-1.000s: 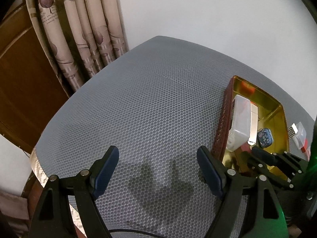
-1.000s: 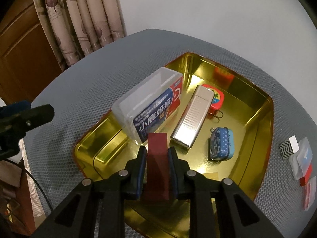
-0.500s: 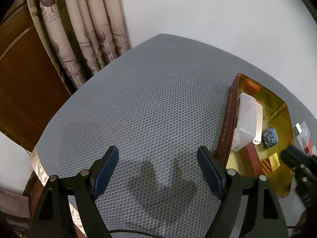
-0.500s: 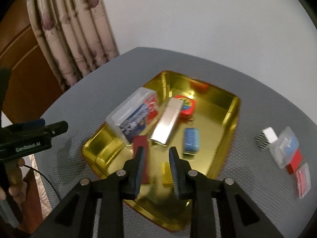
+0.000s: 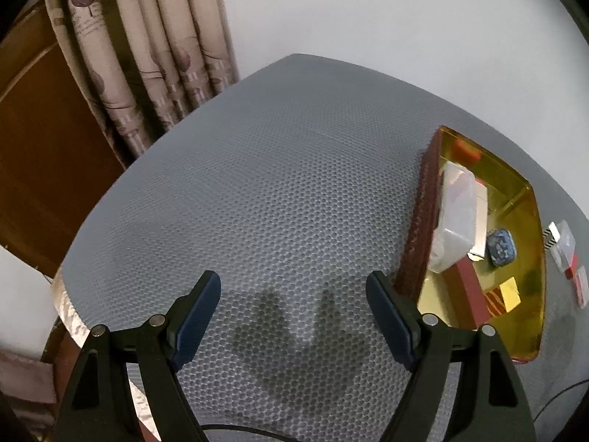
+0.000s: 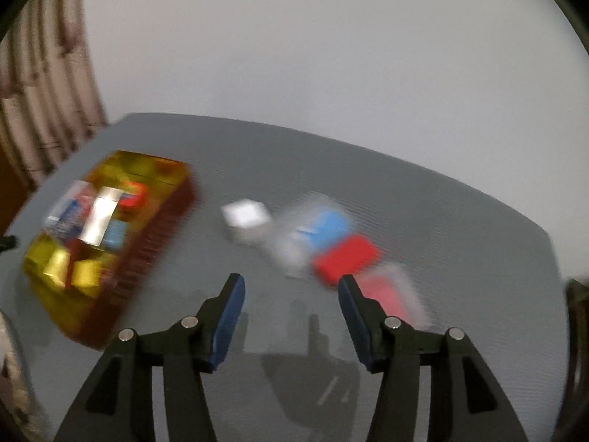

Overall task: Organize rigid objects
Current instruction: 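Grasp the clear box with pink contents with the right gripper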

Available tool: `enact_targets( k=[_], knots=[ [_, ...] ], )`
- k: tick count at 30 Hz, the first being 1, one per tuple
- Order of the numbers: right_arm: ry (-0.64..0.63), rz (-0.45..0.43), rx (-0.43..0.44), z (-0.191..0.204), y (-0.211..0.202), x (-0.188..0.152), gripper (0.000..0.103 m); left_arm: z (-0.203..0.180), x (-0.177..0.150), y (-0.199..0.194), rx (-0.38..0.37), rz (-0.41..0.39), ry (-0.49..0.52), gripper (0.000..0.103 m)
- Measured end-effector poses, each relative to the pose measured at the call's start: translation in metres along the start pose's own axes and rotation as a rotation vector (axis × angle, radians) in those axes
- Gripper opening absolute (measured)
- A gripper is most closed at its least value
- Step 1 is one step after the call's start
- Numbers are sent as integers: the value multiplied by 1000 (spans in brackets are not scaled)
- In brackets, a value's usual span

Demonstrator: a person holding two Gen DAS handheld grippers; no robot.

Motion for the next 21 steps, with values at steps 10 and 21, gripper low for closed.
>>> enact_targets(
  k=[10, 21],
  knots=[
    [-22, 83, -5, -73, 26, -22, 55, -27, 6, -17, -40, -24, 75, 78],
    [-40, 73, 77, -76, 49, -17, 64, -103, 26, -51, -146, -57, 236, 83]
  ],
)
Point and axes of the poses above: each gripper's, at about its wrist camera, not at the fingertips, and y roughly the way its jaws point, z to its left, x to its top, the point moved 5 cm from there along y, roughly the way its jaws point, and after that the axes turned 11 degrees about y, right-handed, at the moved point
